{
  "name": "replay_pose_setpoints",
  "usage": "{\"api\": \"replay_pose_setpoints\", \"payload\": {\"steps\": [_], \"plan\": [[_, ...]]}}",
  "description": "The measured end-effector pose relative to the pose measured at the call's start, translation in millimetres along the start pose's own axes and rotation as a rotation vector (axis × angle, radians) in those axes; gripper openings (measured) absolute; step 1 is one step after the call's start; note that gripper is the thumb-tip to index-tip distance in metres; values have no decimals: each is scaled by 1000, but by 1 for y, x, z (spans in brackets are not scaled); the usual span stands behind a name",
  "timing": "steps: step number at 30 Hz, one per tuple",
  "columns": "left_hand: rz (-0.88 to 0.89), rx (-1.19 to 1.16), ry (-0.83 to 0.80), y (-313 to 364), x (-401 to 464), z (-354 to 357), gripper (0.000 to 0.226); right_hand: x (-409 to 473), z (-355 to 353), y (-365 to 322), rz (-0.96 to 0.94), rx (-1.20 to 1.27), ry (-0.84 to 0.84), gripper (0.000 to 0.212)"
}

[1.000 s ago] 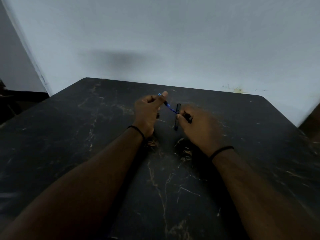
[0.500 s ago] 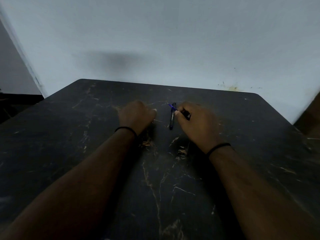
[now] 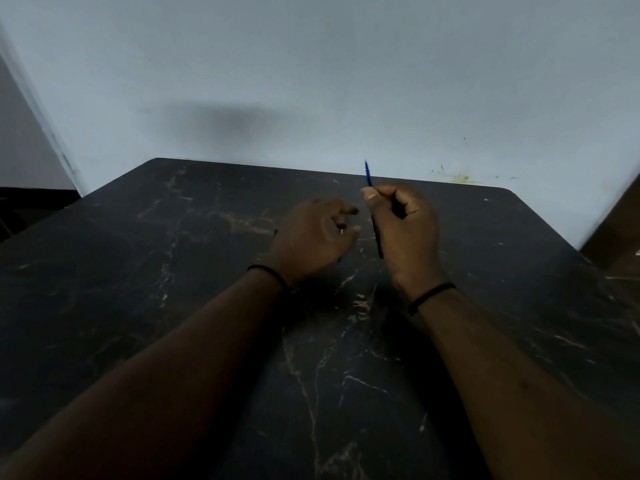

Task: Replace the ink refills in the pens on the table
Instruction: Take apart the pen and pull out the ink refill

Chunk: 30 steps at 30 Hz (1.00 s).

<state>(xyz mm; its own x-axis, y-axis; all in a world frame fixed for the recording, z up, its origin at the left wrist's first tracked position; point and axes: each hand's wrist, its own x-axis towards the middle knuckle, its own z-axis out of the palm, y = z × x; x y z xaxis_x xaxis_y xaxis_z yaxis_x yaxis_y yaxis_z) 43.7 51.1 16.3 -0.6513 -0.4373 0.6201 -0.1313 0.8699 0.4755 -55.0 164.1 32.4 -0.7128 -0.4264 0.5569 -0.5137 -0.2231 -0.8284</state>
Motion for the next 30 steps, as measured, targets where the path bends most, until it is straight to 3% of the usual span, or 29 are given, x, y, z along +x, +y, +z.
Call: {"api": "replay_pose_setpoints", "payload": {"steps": [3,11,15,19,30], "plan": [[54,-79,-31,10,-2,6,33,-1,0,-2,0,84,17,13],[-34,-267,-14,16,-5,2,5,-9,7,-6,3,69,-49,6],[-93,-153,-93,11,-3,4,8,-3,0,-20,-149,172,233,8],[-143,-159,-96,8,-2,9,10,14,-17,-23,-183,299,494,10],[-181,-213,-50,6,-3,10,13,27,-49,33,-15,-308,435,10]]}}
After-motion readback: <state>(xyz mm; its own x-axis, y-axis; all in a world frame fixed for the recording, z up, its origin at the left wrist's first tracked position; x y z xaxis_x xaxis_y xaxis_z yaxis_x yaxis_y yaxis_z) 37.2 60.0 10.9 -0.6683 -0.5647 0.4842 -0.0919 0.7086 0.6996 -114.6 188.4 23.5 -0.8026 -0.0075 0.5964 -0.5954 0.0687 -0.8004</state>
